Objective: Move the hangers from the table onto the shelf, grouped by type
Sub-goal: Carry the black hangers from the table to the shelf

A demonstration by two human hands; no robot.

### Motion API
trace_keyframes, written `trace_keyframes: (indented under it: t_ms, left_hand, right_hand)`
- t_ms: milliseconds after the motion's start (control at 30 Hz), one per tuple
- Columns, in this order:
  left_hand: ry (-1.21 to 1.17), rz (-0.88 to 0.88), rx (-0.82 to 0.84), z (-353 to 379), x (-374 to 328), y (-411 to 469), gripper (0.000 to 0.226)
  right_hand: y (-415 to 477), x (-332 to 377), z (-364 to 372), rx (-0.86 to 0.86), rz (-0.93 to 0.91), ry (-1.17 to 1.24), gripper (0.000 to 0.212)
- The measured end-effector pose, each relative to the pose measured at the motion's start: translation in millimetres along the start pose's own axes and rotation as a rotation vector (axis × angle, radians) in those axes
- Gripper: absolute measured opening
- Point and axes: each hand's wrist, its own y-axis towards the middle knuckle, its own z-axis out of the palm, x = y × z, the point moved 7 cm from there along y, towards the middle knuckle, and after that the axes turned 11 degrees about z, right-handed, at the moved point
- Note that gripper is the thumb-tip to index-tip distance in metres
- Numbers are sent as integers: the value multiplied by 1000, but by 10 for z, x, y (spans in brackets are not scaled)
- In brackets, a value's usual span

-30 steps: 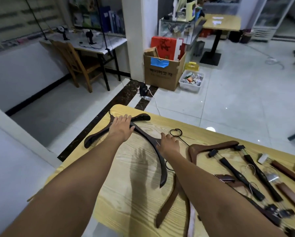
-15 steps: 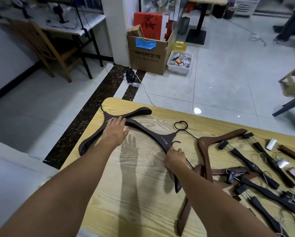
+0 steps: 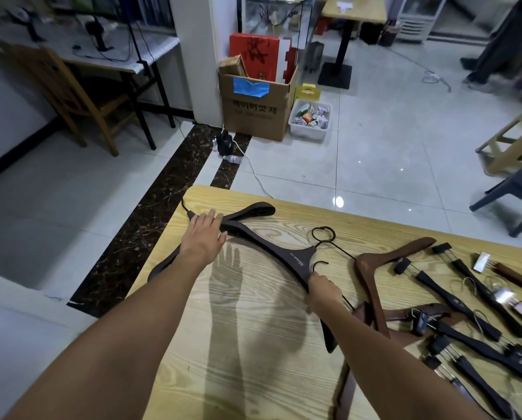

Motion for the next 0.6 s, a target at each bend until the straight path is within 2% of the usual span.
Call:
trace_keyframes:
  t_ms: [133,300,600]
  left_hand:
    - [10,7,-13,-74,22,55,55]
    - [37,1,-2,-50,114,50,55]
    - [35,-94,139,469,553,61,56]
  right_hand:
    - [-31,35,-117,-24,-22,50,33]
    - [-11,66,-237,-32,-21,125,40]
    - [149,135,-71,-11,10,88,43]
